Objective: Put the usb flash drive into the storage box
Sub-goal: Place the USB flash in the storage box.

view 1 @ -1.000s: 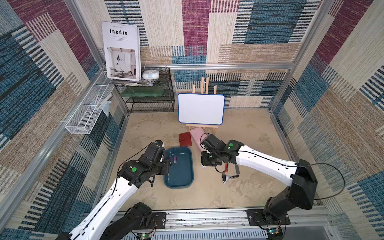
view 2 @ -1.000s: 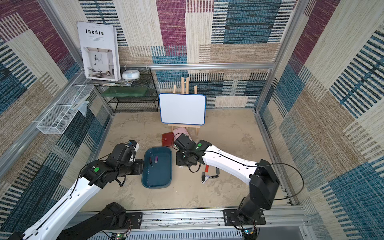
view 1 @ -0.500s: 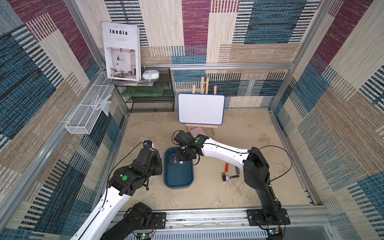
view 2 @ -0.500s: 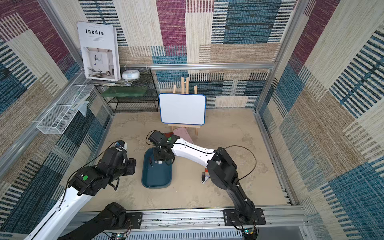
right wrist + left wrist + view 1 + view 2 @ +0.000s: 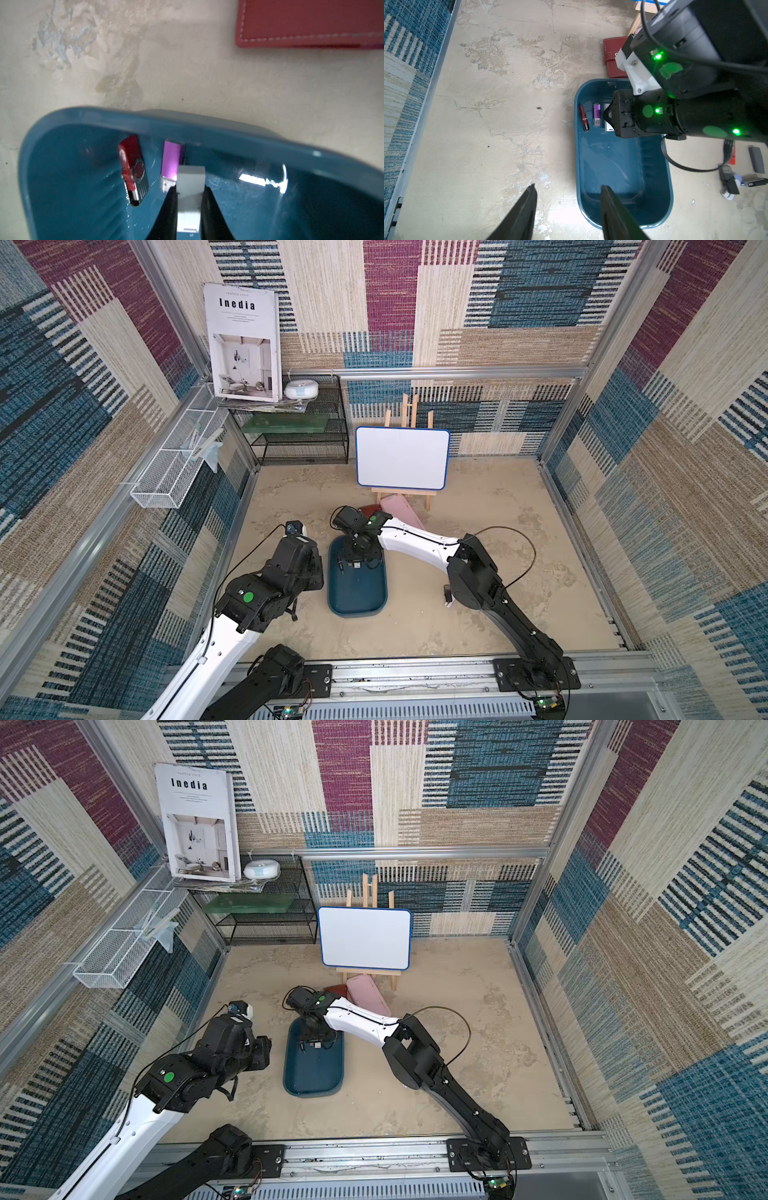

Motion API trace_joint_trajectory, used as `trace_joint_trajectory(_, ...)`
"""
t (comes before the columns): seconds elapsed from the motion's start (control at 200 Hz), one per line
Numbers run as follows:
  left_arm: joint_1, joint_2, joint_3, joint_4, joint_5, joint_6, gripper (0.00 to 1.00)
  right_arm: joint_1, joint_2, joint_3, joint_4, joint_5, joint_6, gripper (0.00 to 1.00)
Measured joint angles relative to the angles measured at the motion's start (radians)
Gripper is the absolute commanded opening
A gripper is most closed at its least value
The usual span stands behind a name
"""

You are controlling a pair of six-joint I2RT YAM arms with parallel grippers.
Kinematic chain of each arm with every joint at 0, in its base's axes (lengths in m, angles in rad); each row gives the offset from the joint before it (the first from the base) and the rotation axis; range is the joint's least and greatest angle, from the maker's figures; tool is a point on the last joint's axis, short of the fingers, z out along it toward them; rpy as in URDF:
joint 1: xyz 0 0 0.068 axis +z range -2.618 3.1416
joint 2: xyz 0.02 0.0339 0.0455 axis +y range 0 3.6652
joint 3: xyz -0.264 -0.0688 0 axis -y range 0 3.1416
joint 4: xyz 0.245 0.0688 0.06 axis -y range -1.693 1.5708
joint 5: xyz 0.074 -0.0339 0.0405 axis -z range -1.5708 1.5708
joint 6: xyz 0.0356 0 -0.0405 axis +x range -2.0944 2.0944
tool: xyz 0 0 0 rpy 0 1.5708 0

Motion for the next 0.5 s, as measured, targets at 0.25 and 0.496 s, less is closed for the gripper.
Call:
trace_joint_trajectory(0.25, 0.000, 0.009, 0.000, 0.000, 0.001, 0.000, 0.54, -0.008, 0.027, 0.014, -0.018, 0.025, 0.007, 0.19)
trace_joint_trajectory(0.496, 0.000, 0.013, 0.000, 0.000, 0.004, 0.000, 0.55, -0.018, 0.036, 0.018, -0.018, 0.031, 0.012, 0.30)
